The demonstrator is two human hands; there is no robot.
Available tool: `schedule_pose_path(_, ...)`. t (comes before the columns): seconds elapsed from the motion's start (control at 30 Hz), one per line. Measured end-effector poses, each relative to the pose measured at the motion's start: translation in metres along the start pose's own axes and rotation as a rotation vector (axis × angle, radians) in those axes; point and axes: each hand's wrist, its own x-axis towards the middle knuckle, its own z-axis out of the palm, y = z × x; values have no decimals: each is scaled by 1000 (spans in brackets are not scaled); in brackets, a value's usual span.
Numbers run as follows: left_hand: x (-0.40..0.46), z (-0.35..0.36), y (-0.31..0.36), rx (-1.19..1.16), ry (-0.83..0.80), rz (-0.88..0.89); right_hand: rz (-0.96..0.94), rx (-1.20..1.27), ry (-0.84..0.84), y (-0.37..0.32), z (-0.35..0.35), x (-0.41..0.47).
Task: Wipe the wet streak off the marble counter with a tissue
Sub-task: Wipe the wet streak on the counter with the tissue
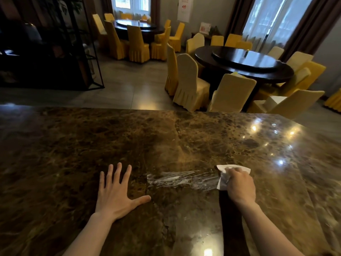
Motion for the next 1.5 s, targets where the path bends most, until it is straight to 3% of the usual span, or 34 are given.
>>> schedule_pose_path(0.13, -1, -2, 20, -55, 66, 67, -167, -46, -27, -13, 11, -15)
schedule_pose_path(0.3, -2, 10, 40, -49, 7, 53, -301, 144, -41, -49, 10, -38)
schedule_pose_path(0.43, 0, 13, 39, -34, 5, 45, -83, 323, 41, -37, -6, -25)
schedule_pose_path(0.6, -1, 14, 39, -58, 12, 47, 137, 224, 235, 17, -32, -3)
schedule_pose_path(0.77, -1, 13, 40, -69, 11, 44, 170, 62, 145, 47, -28, -2)
schedule_pose_path(0.9, 1, 13, 41, -42, 2, 35, 57, 148, -31, 37, -9, -15)
schedule_pose_path(1.13, 2, 11, 42, -20, -20, 26, -363, 33, -64, 10, 2, -46)
schedule_pose_path(1.3, 3, 7, 44, -7, -63, 12, -489, 150, -126, 3, -10, -51)
schedule_pose_path(1.4, 4, 4, 46, 6, -83, 3, -287, 420, 24, 11, -23, -30)
schedule_pose_path(1.5, 2, 2, 47, 8, -104, 2, 77, 390, 208, 39, -30, 4)
